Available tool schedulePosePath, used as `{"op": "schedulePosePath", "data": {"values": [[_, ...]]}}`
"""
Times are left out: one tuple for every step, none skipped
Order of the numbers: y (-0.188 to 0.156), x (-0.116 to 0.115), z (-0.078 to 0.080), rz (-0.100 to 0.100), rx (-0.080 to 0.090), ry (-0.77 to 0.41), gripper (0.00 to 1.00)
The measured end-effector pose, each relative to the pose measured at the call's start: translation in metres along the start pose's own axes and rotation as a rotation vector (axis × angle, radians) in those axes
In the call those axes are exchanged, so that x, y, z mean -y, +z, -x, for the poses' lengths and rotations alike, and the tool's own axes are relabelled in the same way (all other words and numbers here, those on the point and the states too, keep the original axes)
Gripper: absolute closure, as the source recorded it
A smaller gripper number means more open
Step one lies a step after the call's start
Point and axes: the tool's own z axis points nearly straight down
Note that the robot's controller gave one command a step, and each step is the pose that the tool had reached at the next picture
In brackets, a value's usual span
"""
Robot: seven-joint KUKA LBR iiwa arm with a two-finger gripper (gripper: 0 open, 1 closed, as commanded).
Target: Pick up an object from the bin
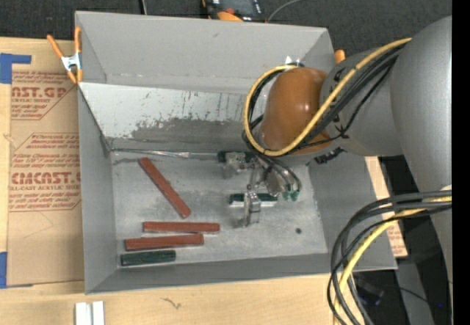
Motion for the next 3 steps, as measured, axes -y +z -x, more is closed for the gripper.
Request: {"op": "schedulePosePath", "data": {"values": [[0.014, 0.053, -0.029, -0.002, 0.004, -0.095, 0.00], [0.013, 0.050, -0.027, 0.000, 0.006, -0.097, 1.00], [-0.132, 0.049, -0.036, -0.003, 0.016, -0.092, 1.00]]}}
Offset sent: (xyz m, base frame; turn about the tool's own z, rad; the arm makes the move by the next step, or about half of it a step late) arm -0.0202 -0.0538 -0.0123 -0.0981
